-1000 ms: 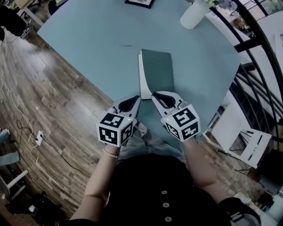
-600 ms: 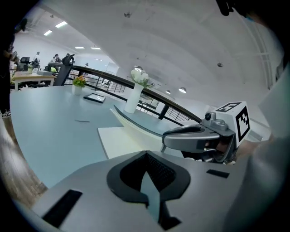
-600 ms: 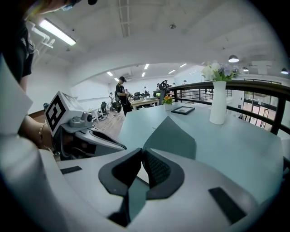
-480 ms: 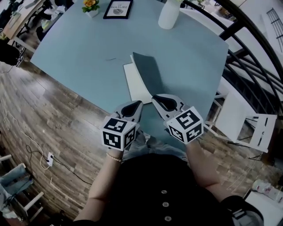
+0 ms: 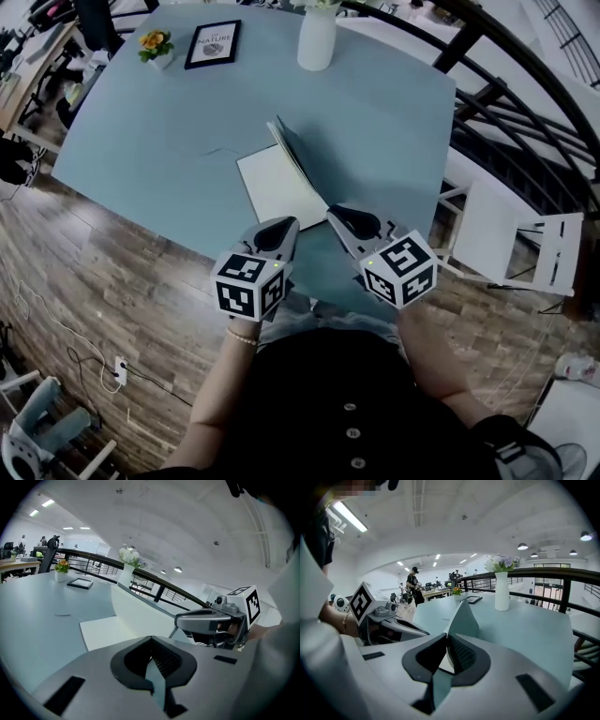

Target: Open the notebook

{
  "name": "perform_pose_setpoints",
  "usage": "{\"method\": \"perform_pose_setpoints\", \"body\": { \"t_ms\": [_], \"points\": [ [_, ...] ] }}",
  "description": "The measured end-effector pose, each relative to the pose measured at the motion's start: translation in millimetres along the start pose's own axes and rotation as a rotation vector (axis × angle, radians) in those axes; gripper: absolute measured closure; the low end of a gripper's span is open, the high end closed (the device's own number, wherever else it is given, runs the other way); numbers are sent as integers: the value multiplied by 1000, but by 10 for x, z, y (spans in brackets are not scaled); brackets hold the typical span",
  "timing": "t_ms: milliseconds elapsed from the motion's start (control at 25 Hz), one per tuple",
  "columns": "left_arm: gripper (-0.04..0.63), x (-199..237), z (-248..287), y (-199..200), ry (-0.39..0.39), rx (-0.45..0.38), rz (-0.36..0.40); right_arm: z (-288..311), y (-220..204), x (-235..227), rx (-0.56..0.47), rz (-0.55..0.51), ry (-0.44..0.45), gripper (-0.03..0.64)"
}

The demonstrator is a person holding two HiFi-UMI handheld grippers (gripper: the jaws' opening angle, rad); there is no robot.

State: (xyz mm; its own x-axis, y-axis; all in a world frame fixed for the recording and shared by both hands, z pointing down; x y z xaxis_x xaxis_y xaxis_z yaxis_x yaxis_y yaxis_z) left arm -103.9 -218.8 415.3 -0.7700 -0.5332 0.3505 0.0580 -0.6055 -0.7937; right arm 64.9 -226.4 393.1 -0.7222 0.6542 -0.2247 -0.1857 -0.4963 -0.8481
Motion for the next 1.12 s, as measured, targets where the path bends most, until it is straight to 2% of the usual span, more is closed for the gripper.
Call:
{"method": "perform_pose_setpoints", "body": {
  "t_ms": [200, 600, 1120],
  "points": [
    [578, -34, 143, 55, -39, 16, 26, -111, -28, -175, -18, 37, -65, 588],
    [578, -105, 374, 118, -86, 56, 56, -295, -172, -557, -67, 232, -142, 587],
    [578, -117, 677, 163, -116, 105, 70, -373, -404, -959, -35, 327, -254, 583]
  ]
}}
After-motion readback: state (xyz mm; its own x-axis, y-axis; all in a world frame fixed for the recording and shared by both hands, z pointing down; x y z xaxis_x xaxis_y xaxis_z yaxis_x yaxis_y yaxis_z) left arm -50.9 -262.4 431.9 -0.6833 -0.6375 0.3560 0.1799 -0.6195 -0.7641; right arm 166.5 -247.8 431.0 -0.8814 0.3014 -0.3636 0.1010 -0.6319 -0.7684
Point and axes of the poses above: the fingertips, and each gripper's own axes: z forward along the fingers, x to its left, y out of its top, the point moved 8 cm from there along -z, backward along the fingers, and after that the axes turned 3 degrees about z, right-handed, at the moved point
